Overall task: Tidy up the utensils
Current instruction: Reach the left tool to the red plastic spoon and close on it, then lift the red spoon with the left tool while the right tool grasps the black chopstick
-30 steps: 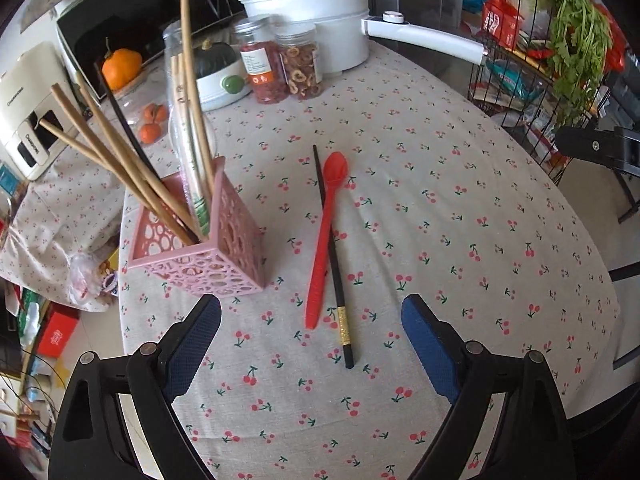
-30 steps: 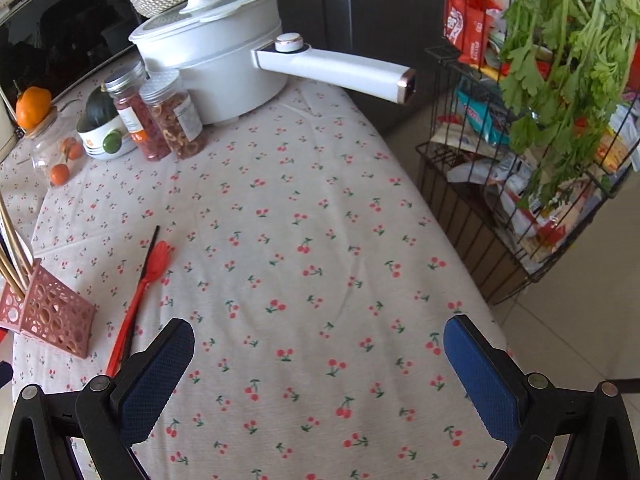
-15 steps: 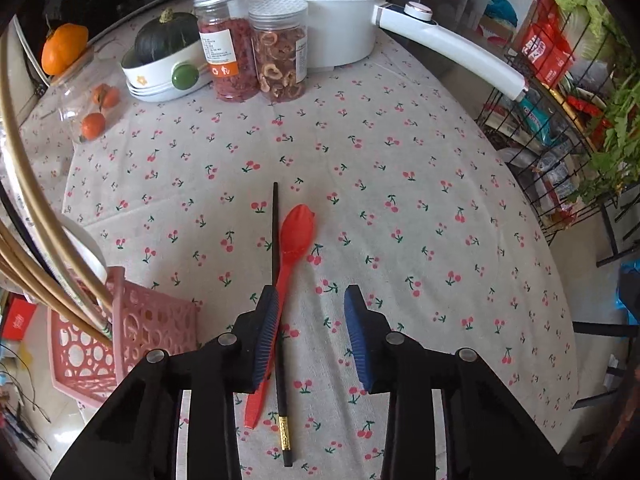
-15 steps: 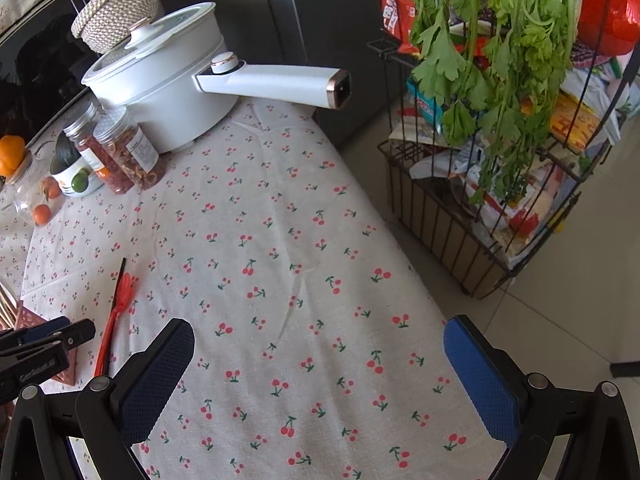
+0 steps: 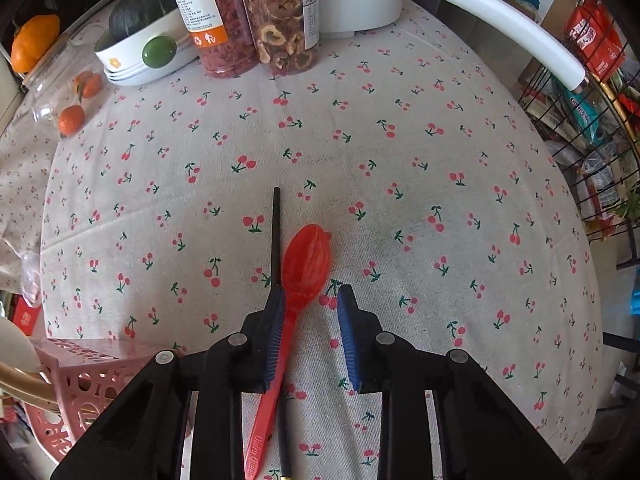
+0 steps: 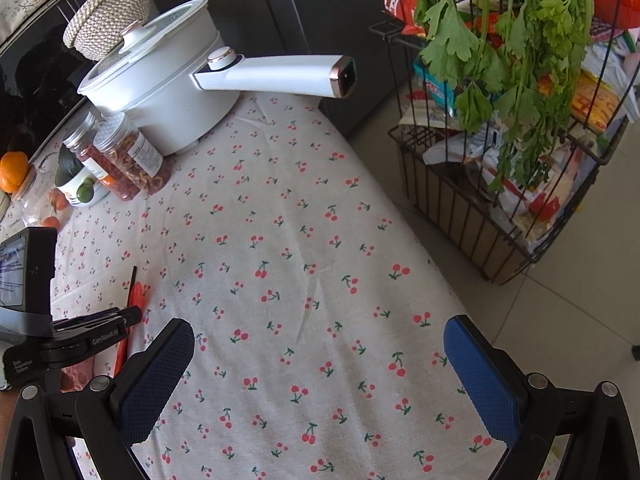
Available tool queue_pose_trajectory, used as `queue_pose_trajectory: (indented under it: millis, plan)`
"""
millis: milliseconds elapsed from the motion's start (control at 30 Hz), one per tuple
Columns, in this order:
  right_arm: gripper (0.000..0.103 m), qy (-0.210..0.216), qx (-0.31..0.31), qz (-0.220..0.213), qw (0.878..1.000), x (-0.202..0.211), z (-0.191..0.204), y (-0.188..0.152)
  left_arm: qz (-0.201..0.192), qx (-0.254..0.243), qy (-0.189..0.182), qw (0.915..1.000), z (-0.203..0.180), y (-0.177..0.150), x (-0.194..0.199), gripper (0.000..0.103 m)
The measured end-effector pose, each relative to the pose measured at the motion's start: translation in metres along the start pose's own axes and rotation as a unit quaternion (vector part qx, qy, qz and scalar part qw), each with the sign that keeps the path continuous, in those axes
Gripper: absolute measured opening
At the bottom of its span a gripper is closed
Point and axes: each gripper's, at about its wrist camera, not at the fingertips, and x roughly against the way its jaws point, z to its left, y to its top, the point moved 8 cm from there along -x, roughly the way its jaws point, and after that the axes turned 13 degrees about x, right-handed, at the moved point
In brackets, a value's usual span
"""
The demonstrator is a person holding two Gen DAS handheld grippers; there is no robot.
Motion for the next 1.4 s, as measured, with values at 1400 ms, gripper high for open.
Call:
queue_pose_trajectory:
  millis: [1400]
  plan:
    - [0.102,0.035,0.054,0.056,0.996,-0.041,0.109,-0.016,-0.296,-0.012,-0.112,0.9485,0.102,-0.089,0.211,0.004]
